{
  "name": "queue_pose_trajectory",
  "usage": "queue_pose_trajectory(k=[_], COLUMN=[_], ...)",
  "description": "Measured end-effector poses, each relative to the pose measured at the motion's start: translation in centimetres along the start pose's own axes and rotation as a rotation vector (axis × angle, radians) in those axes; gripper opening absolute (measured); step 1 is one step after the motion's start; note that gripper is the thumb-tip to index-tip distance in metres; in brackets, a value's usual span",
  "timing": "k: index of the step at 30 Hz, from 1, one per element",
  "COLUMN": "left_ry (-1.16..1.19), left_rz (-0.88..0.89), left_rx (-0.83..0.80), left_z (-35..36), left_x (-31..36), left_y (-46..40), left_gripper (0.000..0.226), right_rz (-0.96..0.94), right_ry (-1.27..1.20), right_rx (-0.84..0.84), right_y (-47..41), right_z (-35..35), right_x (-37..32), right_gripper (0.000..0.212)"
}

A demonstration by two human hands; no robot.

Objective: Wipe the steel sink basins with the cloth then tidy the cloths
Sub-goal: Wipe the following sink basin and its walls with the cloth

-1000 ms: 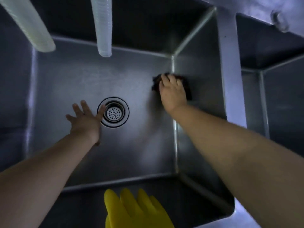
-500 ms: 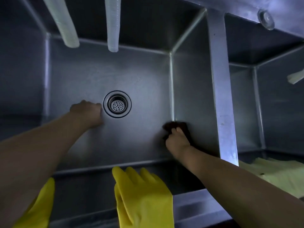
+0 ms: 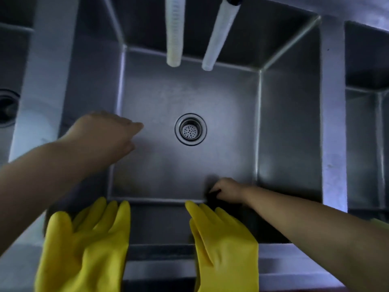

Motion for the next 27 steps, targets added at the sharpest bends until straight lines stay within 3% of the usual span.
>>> queue_pose_trajectory(k=[4,6,9,15,20,27], left_ry=[-0.070,-0.091,-0.079,0.152,0.214,0.196], left_rz=[0.010,0.015,0.068,0.079,0.079,0.071], left_rx=[0.148,0.219,0.322,0.479,0.523,0.499], left_z=[-0.5,-0.8,-0.9,-0.5,-0.5,-0.2], left_x=[-3.5,-4.7,-5.3,-5.8,-6.5,-6.9], left_y=[2.9,3.7,4.7,5.4,5.4,4.8], left_gripper=[0.047,0.045,0.033,0.028,0.029,0.023], right_rz=[-0.140,-0.205,-0.397,-0.943,-1.074,-0.927], right_ry=[-0.374,-0.380,-0.044,0.837,1.070,1.086], right_rx=[0.171,0.267,0.237,-0.029,0.061,0.376], right_y=[-2.1,-2.4,-2.3,-3.2,-6.2,-11.6], right_z=[-3.8,-6.2,-6.2,4.1,3.1,0.0], right_x=[-6.0,-7.8,-11.5,-13.1,-15.9,-24.8], right_gripper=[0.026,0.028,0.032,0.024,0.045,0.049])
Point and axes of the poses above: each hand's wrist, its own y-axis away from the middle knuckle, its own z-axis out of the palm, x = y × z, the point moved 9 cm from there along -y, towards the middle knuckle, and after that the axes turned 10 degrees about -x, right-handed, at the moved point
